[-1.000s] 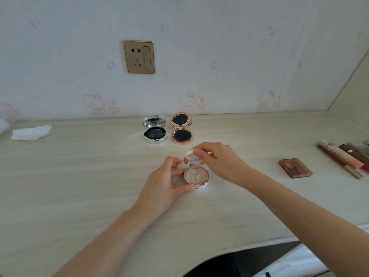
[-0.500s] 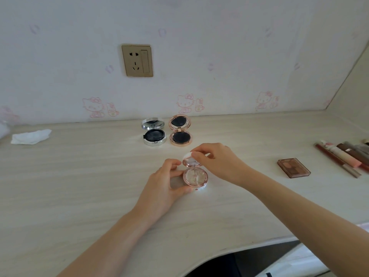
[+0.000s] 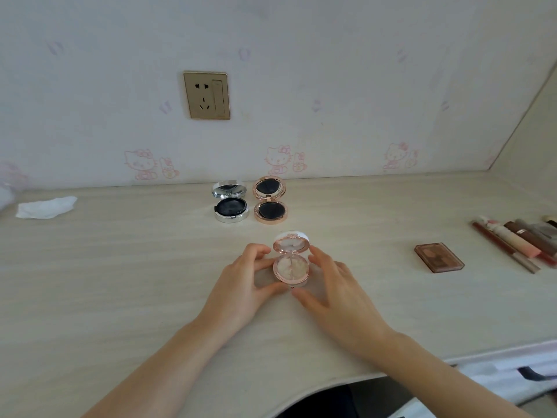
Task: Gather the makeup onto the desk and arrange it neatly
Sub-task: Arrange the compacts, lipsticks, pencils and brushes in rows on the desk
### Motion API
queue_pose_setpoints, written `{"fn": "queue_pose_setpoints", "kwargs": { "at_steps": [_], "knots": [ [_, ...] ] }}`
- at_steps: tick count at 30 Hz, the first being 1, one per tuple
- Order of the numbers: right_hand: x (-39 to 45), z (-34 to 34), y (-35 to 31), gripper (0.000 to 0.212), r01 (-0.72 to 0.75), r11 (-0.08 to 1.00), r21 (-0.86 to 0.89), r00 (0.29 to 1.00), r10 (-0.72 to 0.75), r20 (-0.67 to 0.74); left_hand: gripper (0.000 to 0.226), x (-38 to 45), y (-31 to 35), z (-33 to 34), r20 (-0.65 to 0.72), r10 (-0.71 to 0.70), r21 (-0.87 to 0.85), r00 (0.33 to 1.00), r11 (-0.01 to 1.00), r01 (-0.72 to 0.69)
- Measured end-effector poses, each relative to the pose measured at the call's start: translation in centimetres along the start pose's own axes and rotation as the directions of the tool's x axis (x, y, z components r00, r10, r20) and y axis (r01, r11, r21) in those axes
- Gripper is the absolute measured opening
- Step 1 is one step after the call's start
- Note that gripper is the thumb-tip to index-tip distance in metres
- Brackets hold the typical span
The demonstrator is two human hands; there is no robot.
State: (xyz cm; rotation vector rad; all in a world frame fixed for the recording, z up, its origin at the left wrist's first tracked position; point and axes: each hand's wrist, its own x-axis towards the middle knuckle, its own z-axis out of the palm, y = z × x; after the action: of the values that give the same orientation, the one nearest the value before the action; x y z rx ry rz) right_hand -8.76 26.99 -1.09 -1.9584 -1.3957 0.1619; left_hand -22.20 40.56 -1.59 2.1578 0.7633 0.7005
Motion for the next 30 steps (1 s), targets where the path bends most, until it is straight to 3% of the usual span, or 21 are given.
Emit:
{"fn": "queue_pose_setpoints", "kwargs": {
  "at_steps": [18,26,30],
  "knots": [
    [6.4,-1.6,4.9,0.064,-0.109,0.990,0.087,0.984,0.120,-0.131,0.047,6.9,2.9,3.6,0.054,0.055,0.111,0.997,0.992,-0.061],
    [9.6,-1.8,7.5,0.058,-0.136,0.983,0.125,0.977,0.154,-0.150,0.036,9.7,4.1,5.5,0.080,0.143,0.421,0.987,0.892,-0.163],
    [11.0,-1.5,8.5,0.058,-0.149,0.986,0.075,0.978,0.158,-0.134,0.049,9.8,3.8,6.1,0.064,0.181,0.538,0.981,0.822,-0.187]
  ]
}}
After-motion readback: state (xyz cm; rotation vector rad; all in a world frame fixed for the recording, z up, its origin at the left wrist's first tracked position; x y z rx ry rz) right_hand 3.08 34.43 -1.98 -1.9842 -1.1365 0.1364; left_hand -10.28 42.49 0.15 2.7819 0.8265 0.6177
